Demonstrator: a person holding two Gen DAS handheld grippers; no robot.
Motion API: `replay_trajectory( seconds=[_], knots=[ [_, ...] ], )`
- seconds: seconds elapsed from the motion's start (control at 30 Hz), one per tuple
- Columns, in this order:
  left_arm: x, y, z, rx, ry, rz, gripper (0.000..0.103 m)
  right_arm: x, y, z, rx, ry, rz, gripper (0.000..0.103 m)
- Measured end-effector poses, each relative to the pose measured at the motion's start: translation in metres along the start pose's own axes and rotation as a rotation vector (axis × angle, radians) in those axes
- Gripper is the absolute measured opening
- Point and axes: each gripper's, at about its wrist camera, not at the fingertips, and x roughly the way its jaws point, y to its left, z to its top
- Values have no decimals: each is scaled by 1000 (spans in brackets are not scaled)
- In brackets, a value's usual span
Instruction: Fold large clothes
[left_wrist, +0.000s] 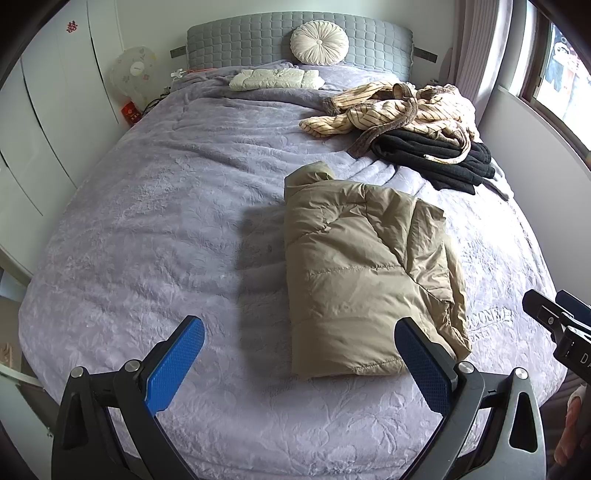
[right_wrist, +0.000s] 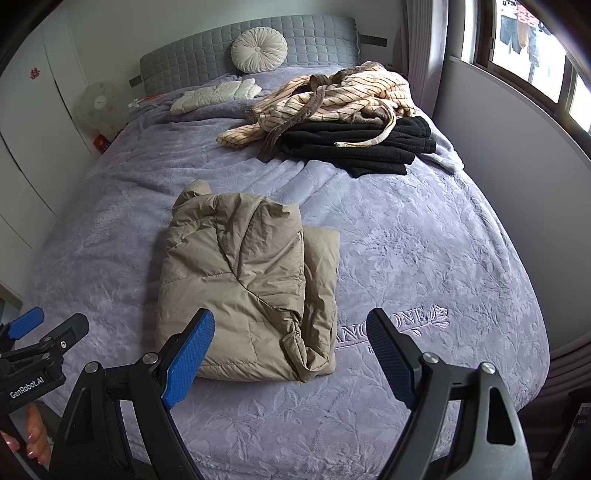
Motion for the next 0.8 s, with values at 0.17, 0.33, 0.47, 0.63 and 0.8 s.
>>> replay_trajectory(
  seconds=[0.17, 0.33, 0.47, 0.63, 0.8],
  knots=[
    [1, 0, 1, 2, 0, 0, 103, 0, 0, 0, 0, 0, 0, 86],
    [0, 0, 1, 1, 1, 0, 103, -2, 2, 0, 2, 2, 2, 86],
    [-1, 1, -1, -4, 1, 4, 103, -3, 4, 0, 2, 3, 3, 86],
    [-2, 5, -6, -13, 6, 9, 103, -3, 4, -1, 5, 2, 3, 86],
    [-2, 4, -5, -13, 7, 8, 103, -3, 4, -1, 5, 2, 2, 87]
  ],
)
